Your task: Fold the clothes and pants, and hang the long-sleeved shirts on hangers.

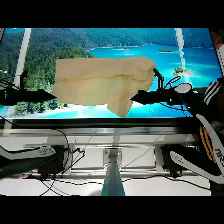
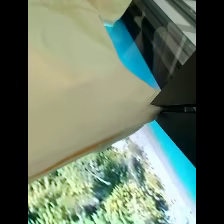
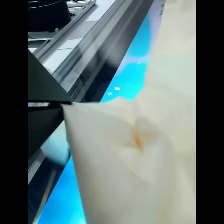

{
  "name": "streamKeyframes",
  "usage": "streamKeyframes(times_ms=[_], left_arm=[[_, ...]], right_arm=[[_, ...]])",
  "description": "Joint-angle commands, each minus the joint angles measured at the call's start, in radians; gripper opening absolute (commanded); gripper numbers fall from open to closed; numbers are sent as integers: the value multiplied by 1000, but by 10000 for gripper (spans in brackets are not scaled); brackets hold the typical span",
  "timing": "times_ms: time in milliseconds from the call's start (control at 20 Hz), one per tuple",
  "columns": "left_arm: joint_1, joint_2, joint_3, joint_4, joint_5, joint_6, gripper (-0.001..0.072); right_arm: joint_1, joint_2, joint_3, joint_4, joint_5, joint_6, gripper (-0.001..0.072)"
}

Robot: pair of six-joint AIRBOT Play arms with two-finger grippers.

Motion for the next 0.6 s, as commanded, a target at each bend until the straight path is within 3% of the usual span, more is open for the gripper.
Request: streamKeyframes(times_ms=[0, 100, 300, 400, 550], left_arm=[[0, 85, 39, -106, -42, 16, 12], [-13, 96, 39, -243, 53, 14, 12], [-135, 64, 39, -391, 257, 3, 11], [-211, 49, 40, -472, 431, 3, 11], [-293, 12, 41, -716, 724, 17, 11]], right_arm=[[0, 152, 45, -90, -46, 84, 8], [0, 196, 47, -99, -160, 84, 8], [1, 105, 57, -82, -476, 216, 8], [1, -4, 121, -82, -511, 216, 7], [0, -193, 289, -83, -574, 216, 8]])
